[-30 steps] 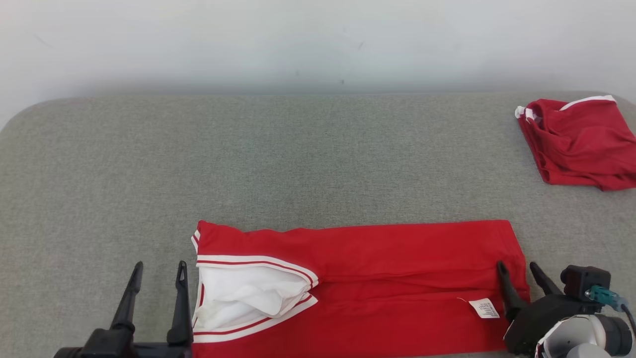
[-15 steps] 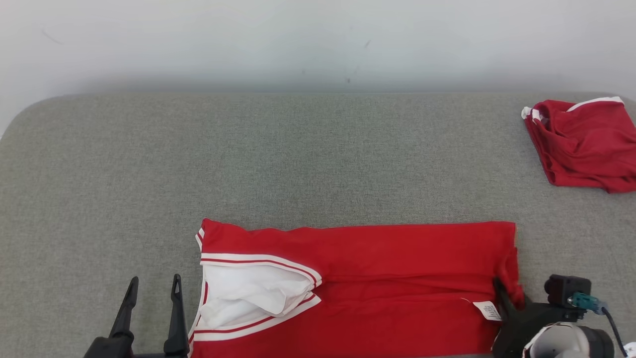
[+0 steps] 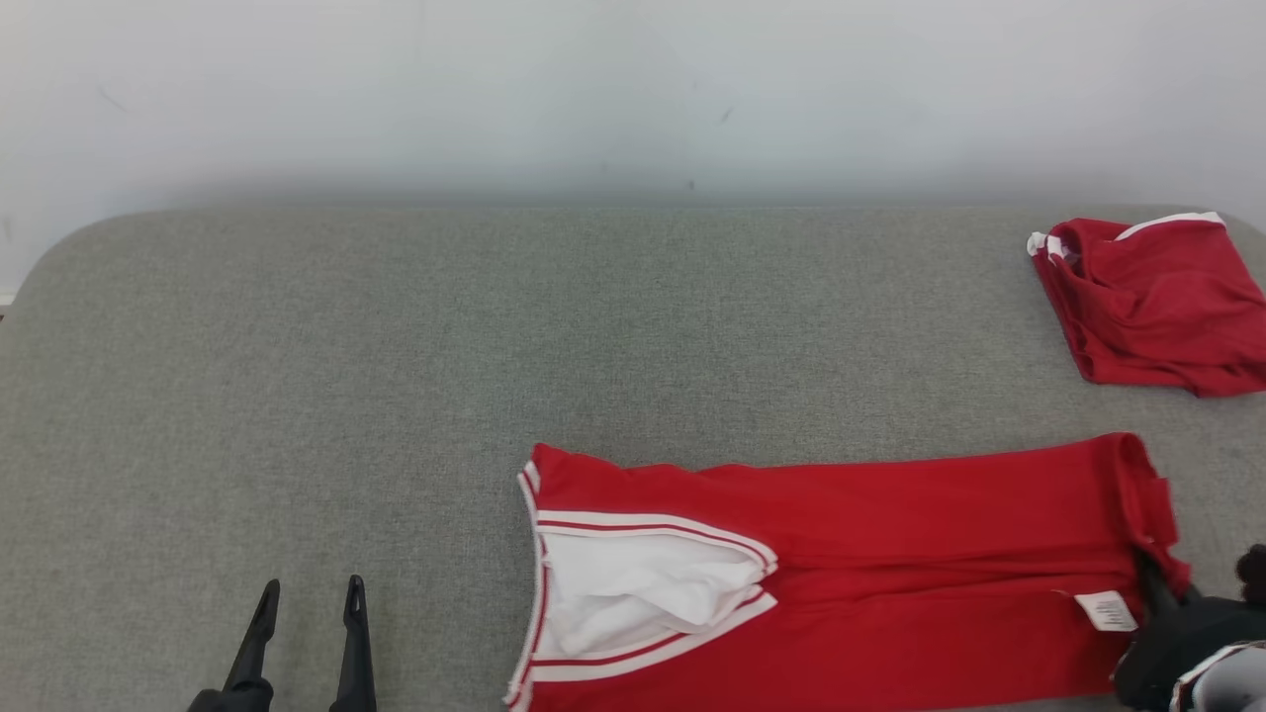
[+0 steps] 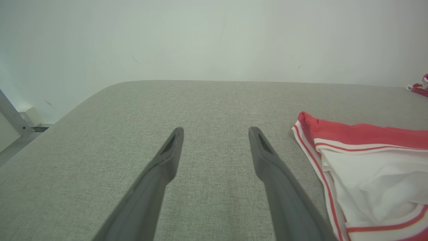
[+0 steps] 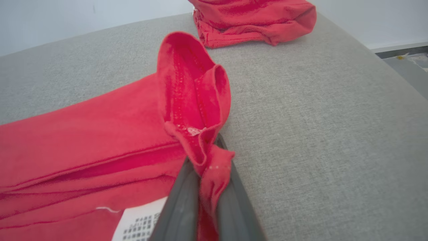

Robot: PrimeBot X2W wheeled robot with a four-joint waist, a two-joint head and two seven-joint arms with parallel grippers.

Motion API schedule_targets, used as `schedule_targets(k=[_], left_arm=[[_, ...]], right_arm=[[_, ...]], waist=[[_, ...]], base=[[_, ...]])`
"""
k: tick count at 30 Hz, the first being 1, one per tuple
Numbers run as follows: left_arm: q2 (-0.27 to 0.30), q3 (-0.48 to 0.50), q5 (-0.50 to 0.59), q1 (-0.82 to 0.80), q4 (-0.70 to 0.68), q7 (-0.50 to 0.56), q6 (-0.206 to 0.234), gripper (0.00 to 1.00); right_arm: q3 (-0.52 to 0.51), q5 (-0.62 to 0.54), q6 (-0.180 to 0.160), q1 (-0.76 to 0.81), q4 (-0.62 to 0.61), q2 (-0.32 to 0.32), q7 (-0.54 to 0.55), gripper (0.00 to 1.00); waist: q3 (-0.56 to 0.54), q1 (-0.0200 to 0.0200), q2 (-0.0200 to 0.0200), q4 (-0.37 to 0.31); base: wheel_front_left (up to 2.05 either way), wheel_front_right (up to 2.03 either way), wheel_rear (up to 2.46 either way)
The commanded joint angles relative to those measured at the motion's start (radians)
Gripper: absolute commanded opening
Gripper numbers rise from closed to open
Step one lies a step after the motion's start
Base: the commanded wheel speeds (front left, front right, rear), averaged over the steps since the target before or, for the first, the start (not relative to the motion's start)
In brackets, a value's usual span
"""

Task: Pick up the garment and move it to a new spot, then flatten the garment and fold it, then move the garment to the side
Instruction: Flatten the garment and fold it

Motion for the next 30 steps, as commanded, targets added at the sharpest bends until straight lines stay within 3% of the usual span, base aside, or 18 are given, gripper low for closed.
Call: schedule_targets(k=[1,4,10,18,25,30], left_arm=[[-0.003,0.005,0.014,0.012,0.003,-0.003,-0.002,1.0],[-0.004,0.015,0.014,0.026,-0.001,-0.003,0.0,1.0],[-0.004,0.039,0.002,0.044,-0.012,-0.003,0.016,1.0],[-0.005,0.053,-0.006,0.049,-0.016,-0.003,0.028,1.0],[-0.005,0.048,-0.015,0.043,-0.015,-0.003,0.036,1.0],[-0.005,0.03,-0.022,0.033,-0.011,-0.003,0.04,1.0]], right_arm=[[-0.023,-0.007,-0.003,0.013,-0.005,-0.022,-0.008,0.0],[-0.042,-0.007,-0.003,0.028,-0.029,-0.038,-0.006,0.0],[-0.019,0.039,-0.003,0.055,-0.161,-0.001,0.021,0.0],[0.071,0.113,-0.003,0.086,-0.421,0.1,0.109,0.0],[0.167,0.117,-0.003,0.086,-0.547,0.2,0.166,0.0],[0.256,0.11,-0.003,0.061,-0.561,0.264,0.184,0.0]], waist=[[-0.009,0.0,0.0,-0.007],[-0.02,0.0,0.0,-0.016],[-0.035,0.0,0.0,-0.032],[-0.045,0.0,0.0,-0.024],[-0.046,0.0,0.0,0.0],[-0.041,0.0,0.0,0.024]], base=[[0.0,0.0,0.0],[0.0,0.0,0.0],[0.0,0.0,0.0],[0.0,0.0,0.0],[0.0,0.0,0.0],[0.0,0.0,0.0]])
